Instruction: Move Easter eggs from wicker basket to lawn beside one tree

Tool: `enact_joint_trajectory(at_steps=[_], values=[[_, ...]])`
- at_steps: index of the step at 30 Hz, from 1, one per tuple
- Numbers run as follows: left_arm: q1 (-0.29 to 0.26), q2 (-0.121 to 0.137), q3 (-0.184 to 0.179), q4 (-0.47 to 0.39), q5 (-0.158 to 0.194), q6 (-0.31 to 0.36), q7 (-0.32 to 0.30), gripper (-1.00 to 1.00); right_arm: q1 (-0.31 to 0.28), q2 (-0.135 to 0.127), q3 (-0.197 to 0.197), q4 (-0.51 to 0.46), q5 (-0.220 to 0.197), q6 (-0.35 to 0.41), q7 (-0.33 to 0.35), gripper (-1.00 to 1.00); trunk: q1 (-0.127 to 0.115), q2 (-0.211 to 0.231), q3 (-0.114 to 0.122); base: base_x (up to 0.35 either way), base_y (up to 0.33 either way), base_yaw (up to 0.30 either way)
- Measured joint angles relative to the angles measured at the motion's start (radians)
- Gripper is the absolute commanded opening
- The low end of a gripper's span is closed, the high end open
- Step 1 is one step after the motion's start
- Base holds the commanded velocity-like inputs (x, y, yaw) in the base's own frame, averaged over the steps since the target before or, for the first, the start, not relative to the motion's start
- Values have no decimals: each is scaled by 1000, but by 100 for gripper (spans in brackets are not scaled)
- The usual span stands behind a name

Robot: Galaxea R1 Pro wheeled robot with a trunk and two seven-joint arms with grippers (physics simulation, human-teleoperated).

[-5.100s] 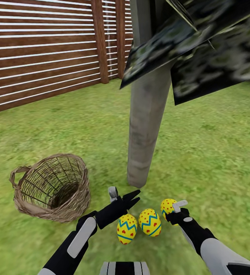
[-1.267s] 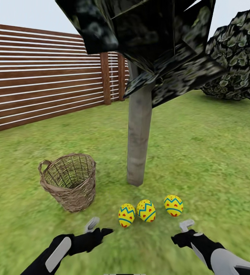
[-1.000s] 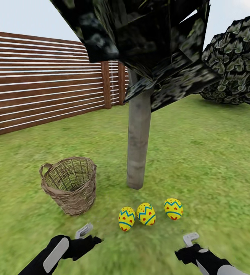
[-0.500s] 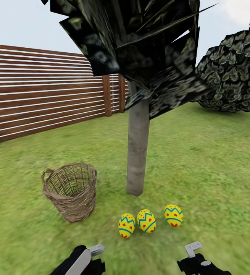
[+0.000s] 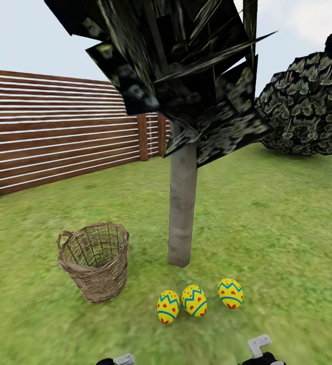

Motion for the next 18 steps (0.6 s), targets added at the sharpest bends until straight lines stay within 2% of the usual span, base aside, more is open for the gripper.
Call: enact_joint_trajectory(at_steps=[6, 7, 10, 15, 18], values=[[5, -1, -98, 36, 6, -125, -1, 100, 9, 1, 1, 4, 2, 3, 0, 100, -23, 42, 19, 0, 0, 0], [7, -10, -106, 87, 7, -193, -6, 100, 16, 1, 1, 4, 2, 5, 0, 100, -27, 49, 22, 0, 0, 0], [9, -30, -113, 154, 8, -282, -18, 100, 29, 3, 2, 6, 3, 7, 0, 100, -38, 70, 31, 0, 0, 0], [23, -33, -144, 182, 9, -352, -67, 100, 47, 4, 1, 7, 4, 8, -1, 100, -58, 105, 47, 0, 0, 0], [26, -34, -148, 223, 9, -369, -115, 100, 53, 5, 1, 7, 4, 8, -1, 100, -69, 126, 56, 0, 0, 0]])
